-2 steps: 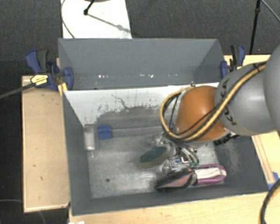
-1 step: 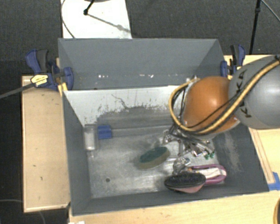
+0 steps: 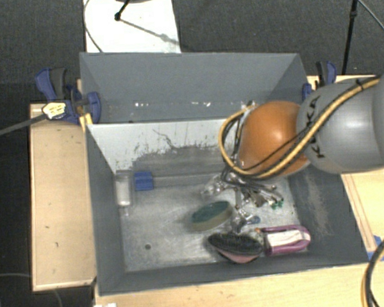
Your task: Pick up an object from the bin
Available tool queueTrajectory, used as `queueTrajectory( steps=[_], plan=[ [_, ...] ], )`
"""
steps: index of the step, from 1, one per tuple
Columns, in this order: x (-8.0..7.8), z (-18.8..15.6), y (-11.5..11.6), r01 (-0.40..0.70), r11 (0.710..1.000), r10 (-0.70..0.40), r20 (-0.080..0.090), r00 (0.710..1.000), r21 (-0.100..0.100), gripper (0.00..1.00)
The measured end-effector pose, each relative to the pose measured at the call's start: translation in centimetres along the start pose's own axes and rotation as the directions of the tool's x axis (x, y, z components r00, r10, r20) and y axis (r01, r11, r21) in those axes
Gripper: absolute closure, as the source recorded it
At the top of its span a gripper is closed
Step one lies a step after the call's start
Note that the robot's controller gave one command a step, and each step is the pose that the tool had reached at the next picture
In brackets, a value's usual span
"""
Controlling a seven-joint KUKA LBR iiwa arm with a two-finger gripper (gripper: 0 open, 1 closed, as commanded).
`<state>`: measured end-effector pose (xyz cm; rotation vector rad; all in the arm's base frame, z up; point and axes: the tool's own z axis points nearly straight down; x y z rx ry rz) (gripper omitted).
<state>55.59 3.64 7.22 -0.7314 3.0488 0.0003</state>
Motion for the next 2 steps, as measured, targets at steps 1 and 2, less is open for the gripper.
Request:
queueTrajectory(
  steps=[1,2],
  plan=[
    [-0.2,-0.3,0.0,-0.008,1.0,0.008,0.005,1.0,0.001,1.0],
    [-0.4,-21.8,-1.0,0.003,1.0,-0.003,0.006,1.0,0.004,1.0]
  ],
)
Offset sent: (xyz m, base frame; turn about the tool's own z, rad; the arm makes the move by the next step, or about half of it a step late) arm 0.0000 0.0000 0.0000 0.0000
